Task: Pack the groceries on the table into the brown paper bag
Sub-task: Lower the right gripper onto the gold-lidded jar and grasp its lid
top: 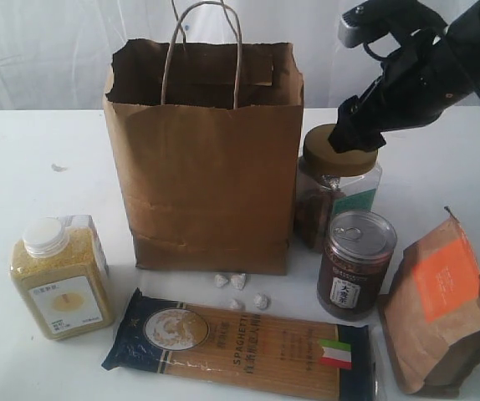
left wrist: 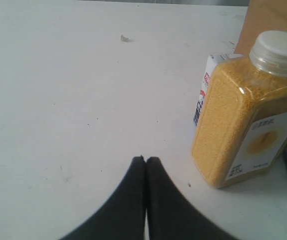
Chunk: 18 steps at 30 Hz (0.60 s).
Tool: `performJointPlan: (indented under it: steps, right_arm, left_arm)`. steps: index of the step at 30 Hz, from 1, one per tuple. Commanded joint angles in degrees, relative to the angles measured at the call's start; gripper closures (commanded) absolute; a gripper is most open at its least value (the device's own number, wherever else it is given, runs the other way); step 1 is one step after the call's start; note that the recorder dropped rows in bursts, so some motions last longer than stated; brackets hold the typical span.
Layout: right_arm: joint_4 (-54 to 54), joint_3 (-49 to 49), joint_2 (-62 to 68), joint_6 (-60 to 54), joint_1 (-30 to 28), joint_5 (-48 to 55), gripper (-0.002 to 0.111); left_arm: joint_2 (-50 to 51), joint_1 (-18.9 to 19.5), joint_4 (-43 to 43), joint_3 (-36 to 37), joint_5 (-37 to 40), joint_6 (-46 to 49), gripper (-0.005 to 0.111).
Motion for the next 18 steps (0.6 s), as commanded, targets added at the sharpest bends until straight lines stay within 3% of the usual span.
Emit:
performJointPlan:
  steps: [1,3,4,18]
  right_arm:
    - [0.65,-0.62,1.14,1.46,0.26,-0.5,0.022]
    - [0.32,-0.62,2.09,5.5,0.26,-1.95,0.005]
    - [0.32,-0.62,2.5,5.98,0.26,-2.53,0.003]
    - [0.32,-0.72,7.95,5.79,0.26,-7.04,0.003]
  left_arm:
    - [-0.27,-0.45,-0.09,0.27,-0.31,-0.33,0.107]
    - [-0.27,-0.45,-0.09,0.27,-0.31,-0.33,0.107]
    - [-0.27,-0.45,-0.09,0.27,-0.31,-0.33,0.107]
    - [-0.27,-0.45,-0.09,0.27,-0.31,-0.33,0.107]
